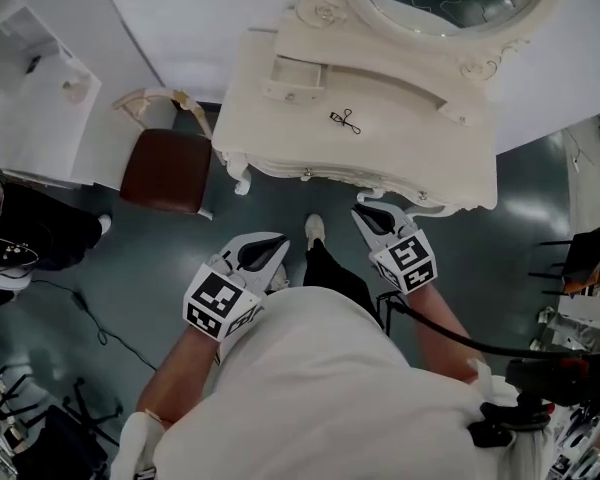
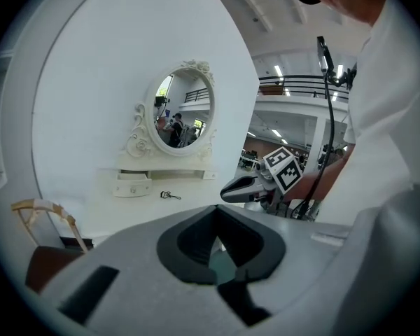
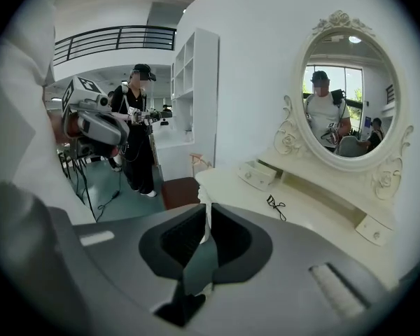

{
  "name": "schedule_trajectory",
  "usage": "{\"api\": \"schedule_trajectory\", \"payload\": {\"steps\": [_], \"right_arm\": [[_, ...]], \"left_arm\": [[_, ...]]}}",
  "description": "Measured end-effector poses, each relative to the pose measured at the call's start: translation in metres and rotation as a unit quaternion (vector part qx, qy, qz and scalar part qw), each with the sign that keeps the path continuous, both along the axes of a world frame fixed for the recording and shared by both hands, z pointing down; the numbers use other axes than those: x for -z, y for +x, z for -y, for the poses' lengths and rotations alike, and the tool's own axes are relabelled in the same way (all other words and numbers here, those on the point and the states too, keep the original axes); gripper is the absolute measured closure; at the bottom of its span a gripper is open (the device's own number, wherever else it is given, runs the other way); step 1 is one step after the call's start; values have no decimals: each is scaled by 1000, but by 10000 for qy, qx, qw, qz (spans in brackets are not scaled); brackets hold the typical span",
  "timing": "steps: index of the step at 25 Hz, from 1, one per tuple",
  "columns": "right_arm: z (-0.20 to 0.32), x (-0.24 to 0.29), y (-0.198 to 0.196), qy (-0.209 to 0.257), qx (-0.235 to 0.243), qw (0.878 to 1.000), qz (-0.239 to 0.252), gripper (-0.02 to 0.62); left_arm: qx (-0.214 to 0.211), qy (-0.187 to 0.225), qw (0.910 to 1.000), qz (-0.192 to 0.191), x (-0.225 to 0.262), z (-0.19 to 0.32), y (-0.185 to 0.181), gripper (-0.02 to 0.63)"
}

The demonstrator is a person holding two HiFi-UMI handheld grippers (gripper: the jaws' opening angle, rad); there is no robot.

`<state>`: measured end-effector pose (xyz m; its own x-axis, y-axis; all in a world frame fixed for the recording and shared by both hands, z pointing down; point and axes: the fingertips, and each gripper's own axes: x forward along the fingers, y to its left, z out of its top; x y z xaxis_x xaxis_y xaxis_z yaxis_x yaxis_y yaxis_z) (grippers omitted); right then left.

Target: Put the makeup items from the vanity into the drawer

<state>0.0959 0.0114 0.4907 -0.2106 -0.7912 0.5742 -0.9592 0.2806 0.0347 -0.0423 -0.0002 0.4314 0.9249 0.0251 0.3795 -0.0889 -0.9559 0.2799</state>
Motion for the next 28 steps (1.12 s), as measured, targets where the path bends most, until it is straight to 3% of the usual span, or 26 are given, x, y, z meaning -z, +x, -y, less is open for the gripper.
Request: {"api": "schedule_trajectory", "payload": {"steps": [16, 28], "right_arm": [[175, -101, 141, -698, 667, 9932, -649, 534], [235, -165, 176, -1192, 1185, 9805, -1018, 532]], "left_arm": [[1252, 37, 9917, 276, 21, 135, 69, 604], [1859, 51, 9814, 486, 19, 189, 97, 604]]}}
